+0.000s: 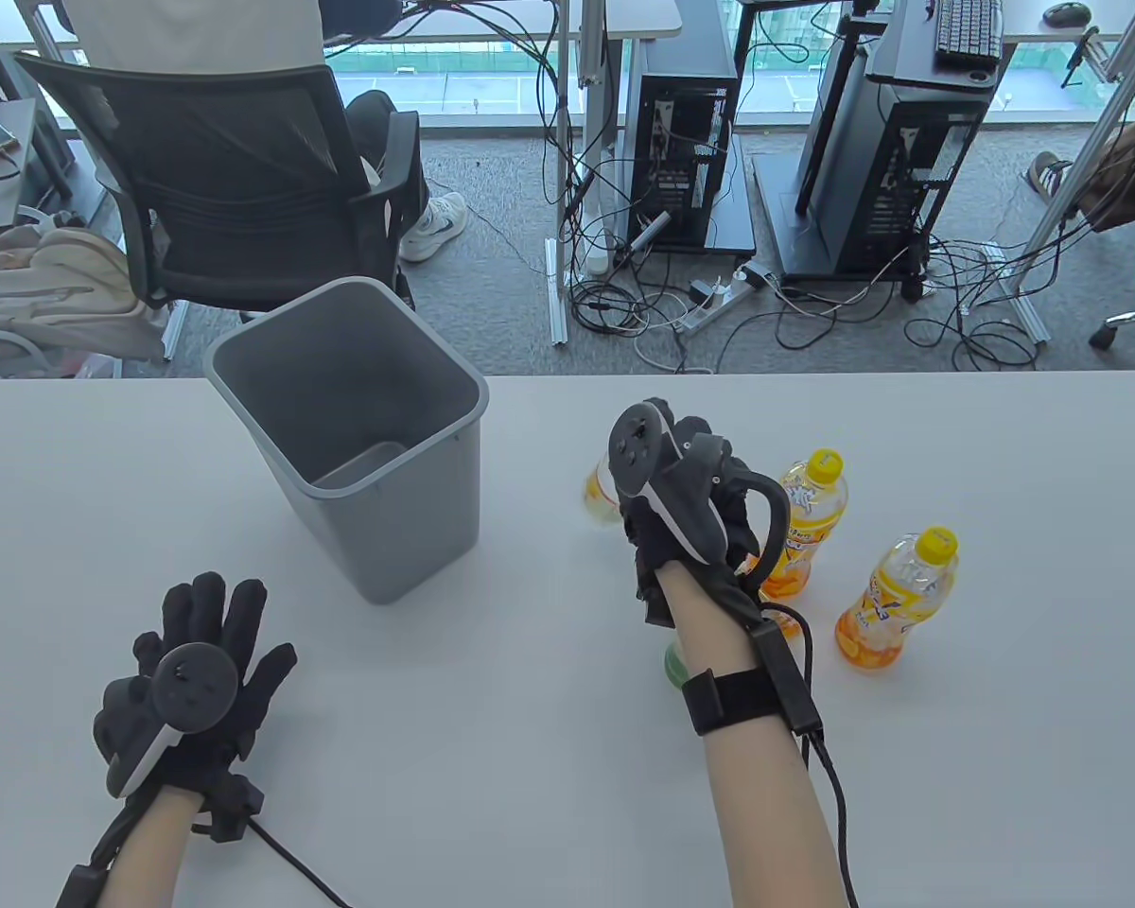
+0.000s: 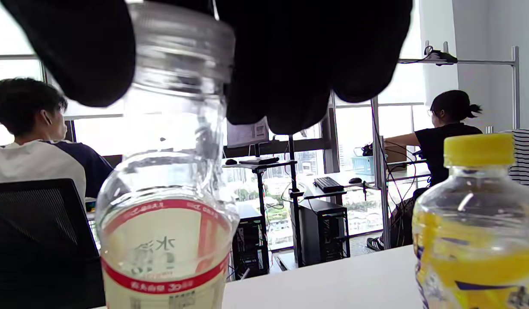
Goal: Place bottles in bin
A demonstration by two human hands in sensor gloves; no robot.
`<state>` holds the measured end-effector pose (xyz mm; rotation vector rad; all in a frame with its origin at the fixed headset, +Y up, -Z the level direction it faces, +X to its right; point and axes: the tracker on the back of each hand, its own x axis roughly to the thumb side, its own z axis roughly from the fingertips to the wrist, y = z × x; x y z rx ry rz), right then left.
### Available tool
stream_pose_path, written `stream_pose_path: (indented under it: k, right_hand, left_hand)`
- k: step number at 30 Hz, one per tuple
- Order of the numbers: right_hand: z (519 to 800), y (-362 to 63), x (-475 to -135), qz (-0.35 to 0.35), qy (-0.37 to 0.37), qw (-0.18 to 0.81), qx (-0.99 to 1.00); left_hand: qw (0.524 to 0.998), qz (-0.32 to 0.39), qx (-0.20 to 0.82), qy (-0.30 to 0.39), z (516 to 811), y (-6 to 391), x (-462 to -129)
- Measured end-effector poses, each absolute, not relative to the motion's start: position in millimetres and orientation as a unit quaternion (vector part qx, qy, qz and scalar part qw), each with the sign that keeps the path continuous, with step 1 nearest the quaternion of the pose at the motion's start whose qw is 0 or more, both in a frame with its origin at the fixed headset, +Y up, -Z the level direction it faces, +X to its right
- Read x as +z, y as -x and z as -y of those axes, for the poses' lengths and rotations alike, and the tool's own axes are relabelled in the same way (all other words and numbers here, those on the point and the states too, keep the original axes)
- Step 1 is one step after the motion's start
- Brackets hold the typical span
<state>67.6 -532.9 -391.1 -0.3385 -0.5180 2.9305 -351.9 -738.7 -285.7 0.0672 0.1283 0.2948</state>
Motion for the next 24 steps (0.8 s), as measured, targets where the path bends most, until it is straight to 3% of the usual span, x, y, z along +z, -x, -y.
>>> stream_pose_path:
  k: [6, 10, 14, 24]
  right_hand:
    - [484, -65, -362, 0.328, 0.126, 0.089, 0.932]
    - [475, -48, -349, 0.362, 0.074, 0.144, 0.918]
    - [477, -18, -343, 0.406, 0.014, 0.094, 0.909]
    - [509, 51, -358, 0.318, -0.082, 0.125, 0.936]
  left_hand:
    - [0.987, -0.052, 0.152, -0.021, 741, 353, -286]
    - [0.988, -0.048, 0.144, -0.019, 741, 351, -286]
    - [0.989, -0.047, 0.14, -0.018, 741, 350, -287]
    - [0.988, -0.048, 0.144, -0.011, 740, 351, -287]
